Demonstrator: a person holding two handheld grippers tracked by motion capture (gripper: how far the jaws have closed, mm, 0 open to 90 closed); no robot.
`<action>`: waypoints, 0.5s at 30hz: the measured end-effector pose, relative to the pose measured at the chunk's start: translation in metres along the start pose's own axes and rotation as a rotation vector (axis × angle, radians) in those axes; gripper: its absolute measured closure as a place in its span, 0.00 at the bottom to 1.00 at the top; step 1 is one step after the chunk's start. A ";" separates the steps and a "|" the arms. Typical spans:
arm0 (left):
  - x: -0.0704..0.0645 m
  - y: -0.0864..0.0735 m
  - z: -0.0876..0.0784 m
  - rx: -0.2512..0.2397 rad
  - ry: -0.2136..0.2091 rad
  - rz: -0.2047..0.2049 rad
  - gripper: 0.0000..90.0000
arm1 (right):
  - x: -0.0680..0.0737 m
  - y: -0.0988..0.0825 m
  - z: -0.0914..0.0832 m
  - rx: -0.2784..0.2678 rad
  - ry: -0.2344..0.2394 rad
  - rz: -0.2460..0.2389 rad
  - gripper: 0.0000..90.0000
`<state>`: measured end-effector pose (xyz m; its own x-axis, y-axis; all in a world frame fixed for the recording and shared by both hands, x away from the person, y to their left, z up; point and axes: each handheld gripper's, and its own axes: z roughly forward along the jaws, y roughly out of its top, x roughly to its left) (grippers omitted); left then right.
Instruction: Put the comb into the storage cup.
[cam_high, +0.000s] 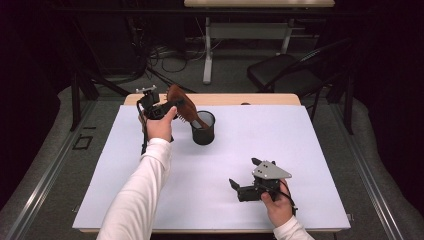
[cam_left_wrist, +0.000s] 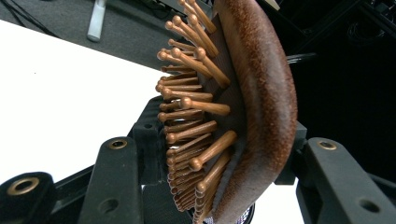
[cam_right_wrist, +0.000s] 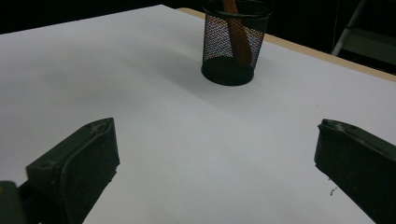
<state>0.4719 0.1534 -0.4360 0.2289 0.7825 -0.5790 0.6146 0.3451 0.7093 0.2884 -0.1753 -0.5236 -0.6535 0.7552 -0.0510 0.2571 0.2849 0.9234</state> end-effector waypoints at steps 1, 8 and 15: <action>0.000 0.000 0.000 -0.001 -0.001 0.000 0.56 | 0.000 0.000 0.000 0.000 0.001 0.000 0.00; 0.003 -0.001 0.001 0.000 -0.007 0.003 0.56 | 0.000 0.000 0.000 0.002 0.001 0.002 0.00; 0.003 -0.004 0.003 0.008 -0.002 0.017 0.56 | 0.000 0.000 0.001 0.004 0.001 -0.001 0.00</action>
<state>0.4726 0.1535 -0.4416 0.2407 0.7873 -0.5676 0.6169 0.3274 0.7157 0.2884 -0.1748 -0.5242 -0.6542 0.7546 -0.0512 0.2593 0.2874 0.9220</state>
